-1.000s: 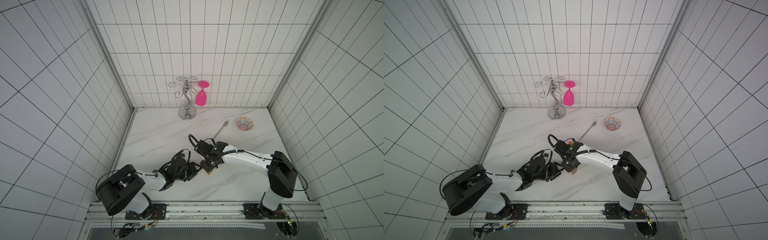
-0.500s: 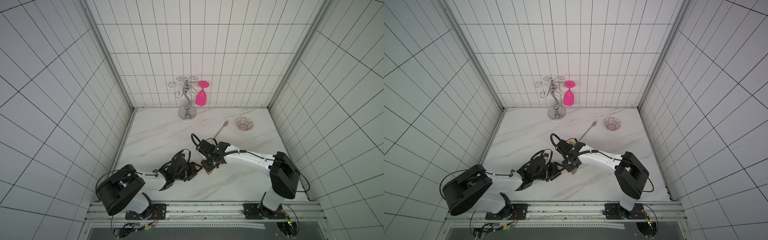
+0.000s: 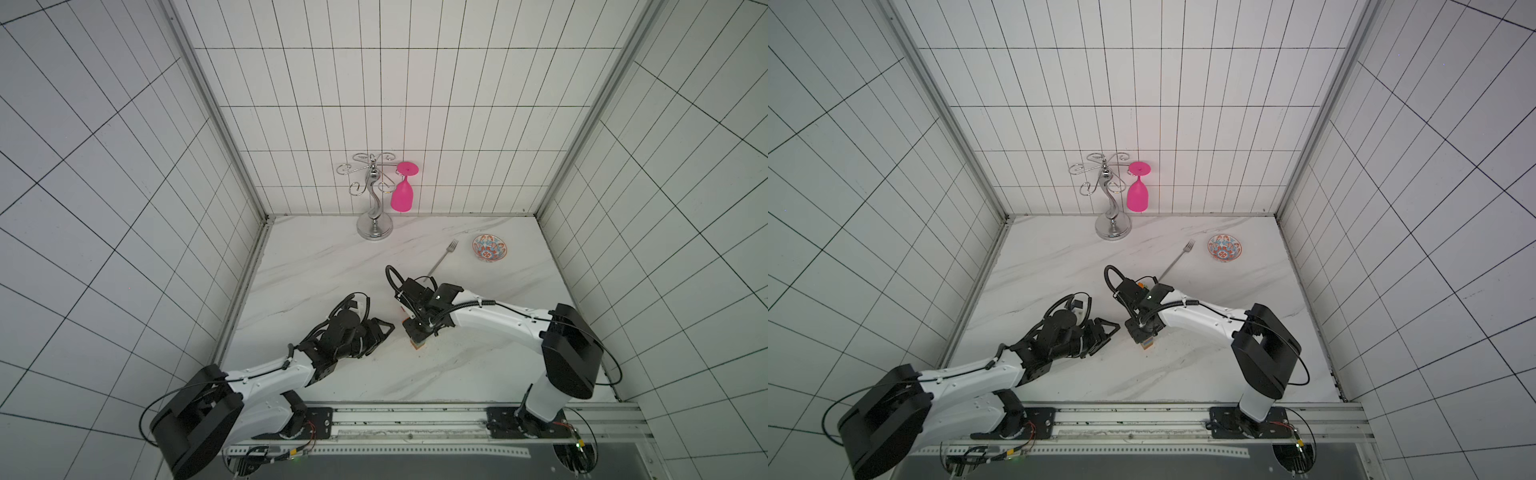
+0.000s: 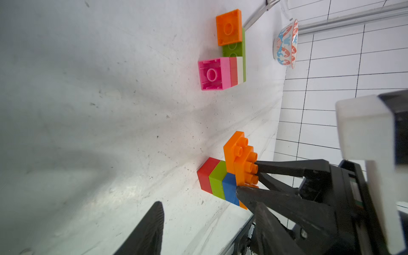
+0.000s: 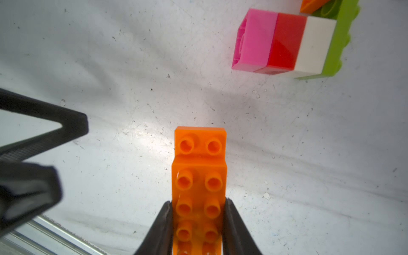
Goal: Assemble the letter r with lego
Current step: Assemble the lego brick with the lego brick.
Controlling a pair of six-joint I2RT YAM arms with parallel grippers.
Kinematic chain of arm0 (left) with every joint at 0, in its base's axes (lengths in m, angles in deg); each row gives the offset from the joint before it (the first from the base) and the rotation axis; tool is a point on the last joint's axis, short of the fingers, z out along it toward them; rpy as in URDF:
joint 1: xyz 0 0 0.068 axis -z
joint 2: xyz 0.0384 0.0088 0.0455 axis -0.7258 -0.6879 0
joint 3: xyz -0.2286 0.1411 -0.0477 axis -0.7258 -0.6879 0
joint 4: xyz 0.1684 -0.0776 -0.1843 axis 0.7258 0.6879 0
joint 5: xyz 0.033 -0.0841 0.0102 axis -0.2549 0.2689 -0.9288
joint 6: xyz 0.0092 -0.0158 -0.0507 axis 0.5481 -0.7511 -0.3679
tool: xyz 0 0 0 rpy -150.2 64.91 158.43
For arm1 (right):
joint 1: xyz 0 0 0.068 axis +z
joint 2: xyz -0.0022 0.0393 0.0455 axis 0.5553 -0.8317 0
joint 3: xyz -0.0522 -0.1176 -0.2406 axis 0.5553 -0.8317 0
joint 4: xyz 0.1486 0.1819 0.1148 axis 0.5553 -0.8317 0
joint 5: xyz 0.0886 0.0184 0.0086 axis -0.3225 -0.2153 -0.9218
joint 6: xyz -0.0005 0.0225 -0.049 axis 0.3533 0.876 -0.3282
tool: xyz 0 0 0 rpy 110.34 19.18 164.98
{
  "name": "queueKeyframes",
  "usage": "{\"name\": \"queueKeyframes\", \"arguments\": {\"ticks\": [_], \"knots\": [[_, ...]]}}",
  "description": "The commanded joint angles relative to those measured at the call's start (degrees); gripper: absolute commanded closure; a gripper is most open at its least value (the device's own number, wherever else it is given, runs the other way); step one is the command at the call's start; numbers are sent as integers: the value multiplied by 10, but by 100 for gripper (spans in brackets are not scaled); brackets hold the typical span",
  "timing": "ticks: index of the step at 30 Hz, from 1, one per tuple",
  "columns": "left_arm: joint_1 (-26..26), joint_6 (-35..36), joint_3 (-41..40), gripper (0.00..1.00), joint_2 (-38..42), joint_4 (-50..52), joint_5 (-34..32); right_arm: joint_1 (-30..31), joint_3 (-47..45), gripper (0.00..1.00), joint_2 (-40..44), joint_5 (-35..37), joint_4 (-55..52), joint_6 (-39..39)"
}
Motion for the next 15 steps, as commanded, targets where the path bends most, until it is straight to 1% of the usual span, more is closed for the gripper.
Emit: {"name": "queueKeyframes", "arguments": {"ticks": [1,5,7,9,11,12,15], "knots": [[-17,44,38,40,51,112,-24,-13,-56,100,-32,-32,-55,24],[-46,90,78,38,122,217,-60,-23,-31,100,50,-38,-3,19],[-71,111,91,35,154,247,-60,-36,-34,100,80,-73,33,19],[-107,136,110,34,169,285,-39,-53,-50,100,108,-113,69,29],[-134,169,139,34,167,328,-25,-83,-74,100,129,-182,108,44],[-140,186,152,33,159,343,-23,-98,-86,100,134,-214,124,50],[-141,232,192,33,114,369,-5,-141,-127,100,140,-318,186,74]]}}
